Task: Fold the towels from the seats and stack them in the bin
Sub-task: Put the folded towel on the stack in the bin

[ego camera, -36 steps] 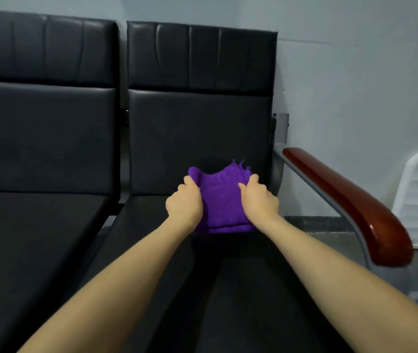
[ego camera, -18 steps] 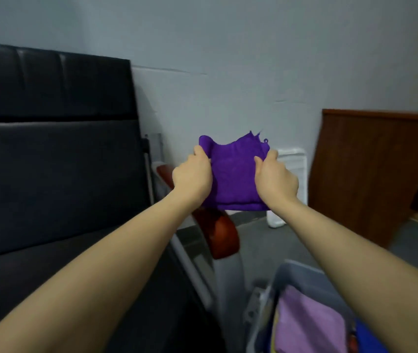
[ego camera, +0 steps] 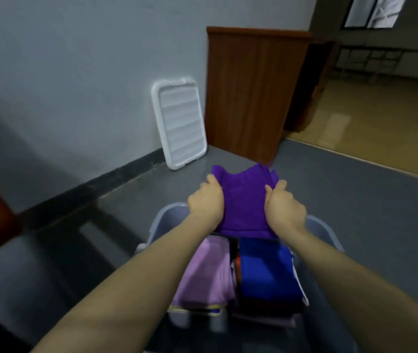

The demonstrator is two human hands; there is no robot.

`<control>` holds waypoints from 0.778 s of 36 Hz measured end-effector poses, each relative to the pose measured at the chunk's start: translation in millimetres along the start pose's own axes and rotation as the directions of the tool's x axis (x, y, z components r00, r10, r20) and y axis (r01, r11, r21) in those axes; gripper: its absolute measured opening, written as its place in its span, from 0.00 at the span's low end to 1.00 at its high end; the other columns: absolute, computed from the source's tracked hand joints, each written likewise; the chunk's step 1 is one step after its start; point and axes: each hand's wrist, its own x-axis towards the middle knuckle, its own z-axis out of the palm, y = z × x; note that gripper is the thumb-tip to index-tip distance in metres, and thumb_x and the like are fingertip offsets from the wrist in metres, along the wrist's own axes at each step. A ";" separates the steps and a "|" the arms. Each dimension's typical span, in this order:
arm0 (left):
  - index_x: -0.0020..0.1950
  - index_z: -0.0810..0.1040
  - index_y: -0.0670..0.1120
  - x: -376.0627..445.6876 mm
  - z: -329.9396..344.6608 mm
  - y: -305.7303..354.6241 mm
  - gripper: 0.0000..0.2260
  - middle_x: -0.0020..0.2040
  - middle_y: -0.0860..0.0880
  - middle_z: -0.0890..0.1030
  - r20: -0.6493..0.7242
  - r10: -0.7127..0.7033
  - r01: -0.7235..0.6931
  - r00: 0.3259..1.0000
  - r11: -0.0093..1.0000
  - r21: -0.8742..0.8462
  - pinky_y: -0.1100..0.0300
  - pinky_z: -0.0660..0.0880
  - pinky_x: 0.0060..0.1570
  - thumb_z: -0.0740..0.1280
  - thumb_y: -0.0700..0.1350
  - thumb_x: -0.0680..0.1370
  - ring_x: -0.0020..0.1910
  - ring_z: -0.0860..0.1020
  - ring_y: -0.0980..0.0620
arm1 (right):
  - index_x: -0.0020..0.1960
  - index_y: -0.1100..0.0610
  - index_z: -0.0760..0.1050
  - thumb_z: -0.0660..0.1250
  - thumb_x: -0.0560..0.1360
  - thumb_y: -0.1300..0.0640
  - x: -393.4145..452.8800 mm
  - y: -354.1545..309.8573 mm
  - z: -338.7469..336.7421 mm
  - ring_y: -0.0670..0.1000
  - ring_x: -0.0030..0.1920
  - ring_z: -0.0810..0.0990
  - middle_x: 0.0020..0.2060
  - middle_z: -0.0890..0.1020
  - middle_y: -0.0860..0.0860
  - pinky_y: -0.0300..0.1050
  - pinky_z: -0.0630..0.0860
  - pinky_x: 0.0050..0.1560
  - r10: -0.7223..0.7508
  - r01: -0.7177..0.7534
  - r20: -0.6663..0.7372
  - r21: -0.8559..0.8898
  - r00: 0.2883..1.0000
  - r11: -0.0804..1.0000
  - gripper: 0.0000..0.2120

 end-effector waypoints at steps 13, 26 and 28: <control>0.64 0.63 0.40 -27.3 163.4 31.0 0.13 0.61 0.41 0.75 0.293 -0.026 0.023 0.956 1.000 0.014 0.50 0.72 0.53 0.53 0.46 0.84 0.60 0.76 0.42 | 0.36 0.58 0.79 0.67 0.73 0.47 -28.7 109.6 122.2 0.46 0.15 0.67 0.16 0.68 0.47 0.34 0.56 0.18 0.195 -0.134 0.224 -0.264 0.955 0.955 0.15; 0.60 0.70 0.39 -55.2 201.1 22.5 0.19 0.57 0.40 0.73 0.280 0.131 -0.124 0.951 0.991 -0.043 0.53 0.72 0.49 0.71 0.44 0.73 0.53 0.75 0.42 | 0.68 0.56 0.63 0.61 0.78 0.48 -50.6 123.0 160.1 0.59 0.62 0.68 0.66 0.65 0.57 0.52 0.65 0.59 -0.030 0.080 0.343 -0.131 0.939 0.988 0.22; 0.47 0.75 0.42 -53.9 194.0 16.2 0.21 0.45 0.42 0.78 0.281 0.119 -0.127 0.952 0.992 0.011 0.56 0.74 0.37 0.79 0.45 0.59 0.41 0.78 0.43 | 0.66 0.55 0.66 0.62 0.78 0.49 -51.8 109.4 157.2 0.59 0.61 0.68 0.63 0.67 0.56 0.52 0.64 0.59 -0.071 0.096 0.348 -0.057 0.935 0.994 0.20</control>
